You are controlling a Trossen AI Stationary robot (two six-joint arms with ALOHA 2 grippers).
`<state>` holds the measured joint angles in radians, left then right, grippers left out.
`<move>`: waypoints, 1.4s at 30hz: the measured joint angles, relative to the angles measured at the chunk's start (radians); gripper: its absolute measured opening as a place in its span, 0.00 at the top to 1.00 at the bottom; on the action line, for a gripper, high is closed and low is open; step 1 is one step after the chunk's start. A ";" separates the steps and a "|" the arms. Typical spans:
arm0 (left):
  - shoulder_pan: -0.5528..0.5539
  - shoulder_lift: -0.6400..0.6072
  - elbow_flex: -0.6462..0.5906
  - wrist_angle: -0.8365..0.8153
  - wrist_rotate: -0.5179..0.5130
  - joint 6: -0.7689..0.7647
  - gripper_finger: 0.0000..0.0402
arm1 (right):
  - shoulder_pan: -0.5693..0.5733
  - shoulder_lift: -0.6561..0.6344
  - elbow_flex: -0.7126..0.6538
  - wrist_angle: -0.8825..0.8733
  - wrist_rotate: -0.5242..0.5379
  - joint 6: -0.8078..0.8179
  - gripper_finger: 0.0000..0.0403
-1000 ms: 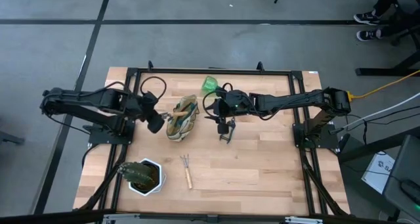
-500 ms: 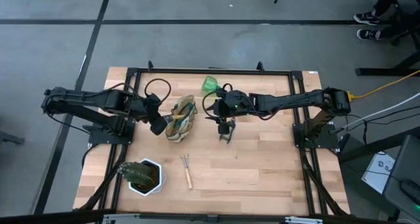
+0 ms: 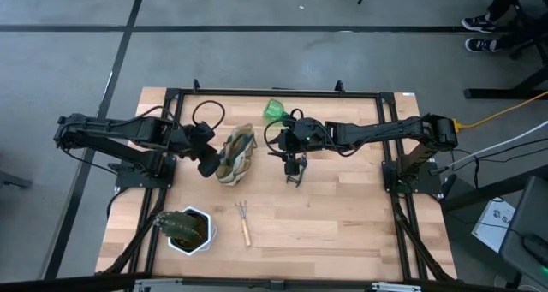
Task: Pick & Place Garden tools in Gardening bag
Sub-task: Put the green shear scissors into the white gardening bag
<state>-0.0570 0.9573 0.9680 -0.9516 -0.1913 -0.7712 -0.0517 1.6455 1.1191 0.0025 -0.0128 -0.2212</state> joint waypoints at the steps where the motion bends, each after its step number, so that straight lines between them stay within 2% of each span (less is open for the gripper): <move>1: 0.000 0.000 0.000 0.000 0.011 0.000 0.67 | 0.000 0.000 0.000 0.000 0.000 -0.003 0.60; 8: 0.000 0.000 0.000 -0.001 0.100 0.000 0.64 | 0.000 0.000 0.000 -0.014 0.000 -0.003 0.60; 14: 0.000 0.000 0.000 -0.001 0.094 0.075 0.64 | 0.000 0.000 0.000 -0.133 -0.002 -0.003 0.60; 21: 0.000 0.000 0.000 -0.001 -0.022 0.191 0.64 | 0.000 0.000 -0.003 -0.347 -0.078 -0.003 0.60; 25: 0.000 0.000 0.000 -0.001 -0.058 0.218 0.64 | 0.000 0.000 -0.052 -0.340 -0.081 -0.003 0.60; 31: -0.001 -0.028 0.000 -0.001 -0.086 0.266 0.64 | 0.000 0.000 -0.117 -0.336 -0.144 0.009 0.60; 37: -0.038 -0.083 0.000 0.013 -0.204 0.345 0.64 | 0.011 0.000 -0.164 -0.338 -0.237 0.021 0.60; 42: -0.103 -0.130 0.000 0.013 -0.297 0.355 0.64 | 0.036 0.000 -0.210 -0.336 -0.251 0.008 0.60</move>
<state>-0.1605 0.8276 0.9680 -0.9383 -0.4886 -0.4159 -0.0158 1.6451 0.9094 -0.3340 -0.2636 -0.2135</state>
